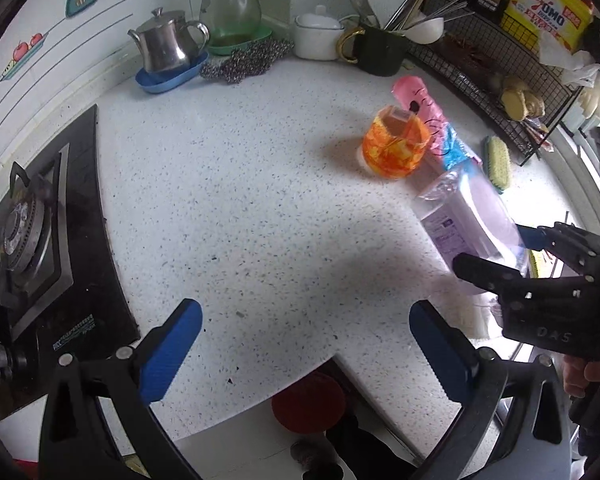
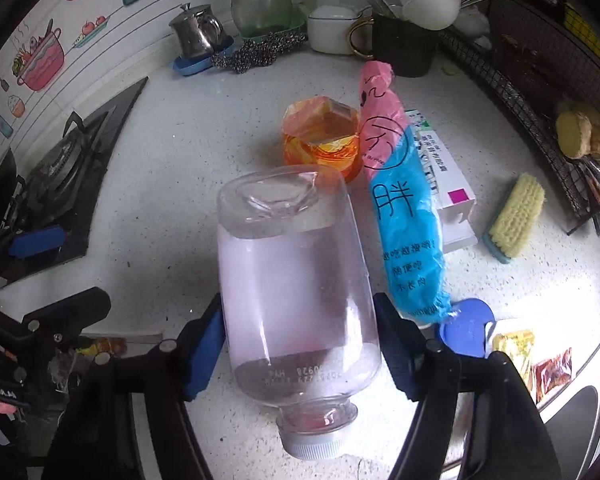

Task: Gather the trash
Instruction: 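Grasp the clear plastic bottle with the right gripper, then grasp the white wipe with the left gripper while the right gripper holds the bottle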

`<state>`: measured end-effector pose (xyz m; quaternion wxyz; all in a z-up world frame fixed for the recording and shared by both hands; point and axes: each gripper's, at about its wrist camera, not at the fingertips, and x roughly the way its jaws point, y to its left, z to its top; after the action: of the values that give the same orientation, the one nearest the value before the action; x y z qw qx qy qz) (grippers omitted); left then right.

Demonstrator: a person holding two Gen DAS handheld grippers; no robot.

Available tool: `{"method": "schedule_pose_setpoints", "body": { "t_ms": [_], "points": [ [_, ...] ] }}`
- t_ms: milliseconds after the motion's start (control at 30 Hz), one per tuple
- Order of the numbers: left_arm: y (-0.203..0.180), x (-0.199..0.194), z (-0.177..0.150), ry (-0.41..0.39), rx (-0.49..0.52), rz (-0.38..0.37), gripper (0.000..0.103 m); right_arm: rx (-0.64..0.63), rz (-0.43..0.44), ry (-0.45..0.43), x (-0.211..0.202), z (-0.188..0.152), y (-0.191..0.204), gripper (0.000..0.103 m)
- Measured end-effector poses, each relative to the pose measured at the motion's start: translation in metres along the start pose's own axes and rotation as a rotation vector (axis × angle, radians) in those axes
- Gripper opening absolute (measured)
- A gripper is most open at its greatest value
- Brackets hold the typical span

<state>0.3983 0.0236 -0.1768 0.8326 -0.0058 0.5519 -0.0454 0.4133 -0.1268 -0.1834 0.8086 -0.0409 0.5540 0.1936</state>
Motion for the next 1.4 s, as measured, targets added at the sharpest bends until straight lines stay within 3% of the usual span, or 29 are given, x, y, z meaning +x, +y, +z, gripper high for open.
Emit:
{"method": "schedule_pose_setpoints", "body": {
  "t_ms": [300, 567, 767, 933, 1067, 1133, 1167, 1333, 1400],
  "points": [
    [-0.047, -0.014, 0.010, -0.024, 0.098, -0.089, 0.103, 0.149, -0.105, -0.081, -0.073, -0.033, -0.049, 0.068],
    [-0.108, 0.003, 0.015, 0.008, 0.216, -0.163, 0.103, 0.269, -0.189, -0.086, -0.079, -0.062, -0.092, 0.068],
    [-0.151, 0.025, 0.007, 0.057, 0.357, -0.216, 0.103, 0.328, -0.190, -0.083, -0.084, -0.080, -0.114, 0.068],
    [-0.181, 0.056, -0.011, 0.128, 0.464, -0.200, 0.103, 0.352, -0.176, -0.067, -0.084, -0.095, -0.124, 0.068],
    [-0.193, 0.076, -0.022, 0.171, 0.484, -0.200, 0.098, 0.363, -0.170, -0.051, -0.077, -0.103, -0.126, 0.068],
    [-0.197, 0.085, -0.027, 0.191, 0.498, -0.184, 0.091, 0.368, -0.163, -0.044, -0.075, -0.107, -0.126, 0.068],
    [-0.198, 0.090, -0.030, 0.209, 0.503, -0.176, 0.083, 0.370, -0.161, -0.042, -0.074, -0.108, -0.126, 0.068],
    [-0.203, 0.087, -0.036, 0.184, 0.525, -0.158, 0.082, 0.379, -0.151, -0.031, -0.070, -0.114, -0.128, 0.068],
    [-0.205, 0.087, -0.038, 0.168, 0.530, -0.155, 0.074, 0.383, -0.152, -0.030, -0.069, -0.116, -0.129, 0.068]
  ]
}}
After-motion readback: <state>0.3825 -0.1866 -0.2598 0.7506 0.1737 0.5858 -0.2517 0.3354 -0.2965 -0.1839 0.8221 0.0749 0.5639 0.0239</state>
